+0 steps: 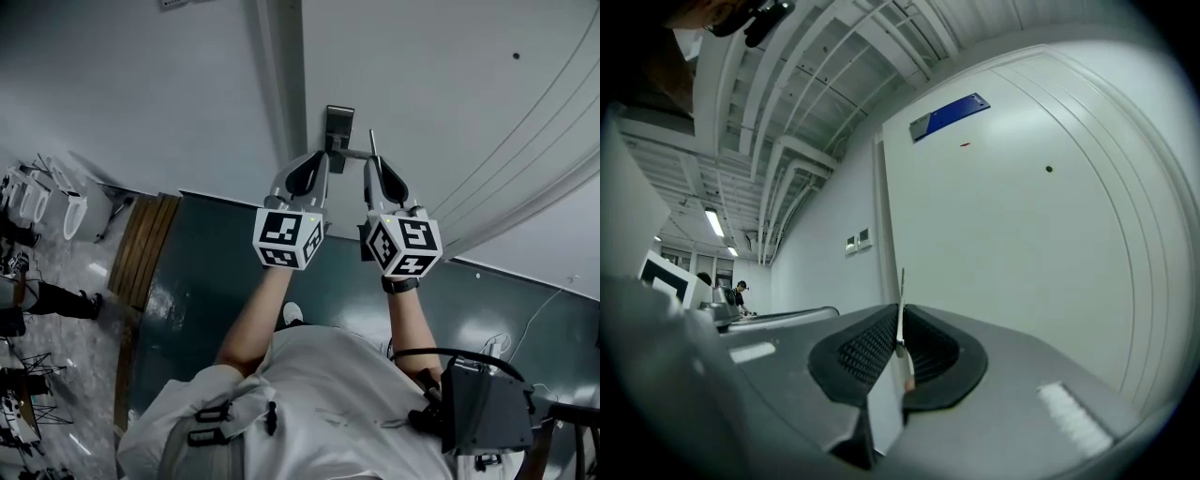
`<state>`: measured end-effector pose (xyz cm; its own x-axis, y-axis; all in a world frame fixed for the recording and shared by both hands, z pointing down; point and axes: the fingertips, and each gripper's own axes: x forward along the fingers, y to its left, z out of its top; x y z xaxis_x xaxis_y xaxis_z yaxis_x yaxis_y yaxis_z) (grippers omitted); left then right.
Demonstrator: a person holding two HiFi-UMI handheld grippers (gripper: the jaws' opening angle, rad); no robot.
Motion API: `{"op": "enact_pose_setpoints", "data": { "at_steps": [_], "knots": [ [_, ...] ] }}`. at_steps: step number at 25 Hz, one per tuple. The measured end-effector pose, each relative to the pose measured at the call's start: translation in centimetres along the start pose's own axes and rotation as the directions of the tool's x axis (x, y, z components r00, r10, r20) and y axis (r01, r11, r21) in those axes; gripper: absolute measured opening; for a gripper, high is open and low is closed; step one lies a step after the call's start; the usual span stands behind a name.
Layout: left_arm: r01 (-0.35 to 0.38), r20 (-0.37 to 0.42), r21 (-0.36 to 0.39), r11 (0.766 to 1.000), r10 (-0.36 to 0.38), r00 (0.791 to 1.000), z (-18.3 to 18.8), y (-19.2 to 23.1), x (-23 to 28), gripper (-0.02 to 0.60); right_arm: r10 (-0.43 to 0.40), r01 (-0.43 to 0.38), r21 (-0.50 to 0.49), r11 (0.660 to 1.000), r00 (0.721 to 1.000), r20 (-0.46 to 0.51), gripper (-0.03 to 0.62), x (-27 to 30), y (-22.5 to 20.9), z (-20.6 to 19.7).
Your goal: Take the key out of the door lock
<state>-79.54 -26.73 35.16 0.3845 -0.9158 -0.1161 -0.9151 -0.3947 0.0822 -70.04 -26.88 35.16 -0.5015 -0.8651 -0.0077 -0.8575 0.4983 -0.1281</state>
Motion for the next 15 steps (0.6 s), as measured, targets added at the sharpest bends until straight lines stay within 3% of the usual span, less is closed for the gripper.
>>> {"op": "enact_pose_setpoints", "data": {
  "at_steps": [15],
  "knots": [
    [-0.001,-0.017,-0.002,1.000,0.001,1.000,-1.5,-1.7,-0.4,0.003,0.009,-0.009,0.011,1.000,1.000,-0.018,0.029,-1.5,-0.5,-1.7]
  ]
}}
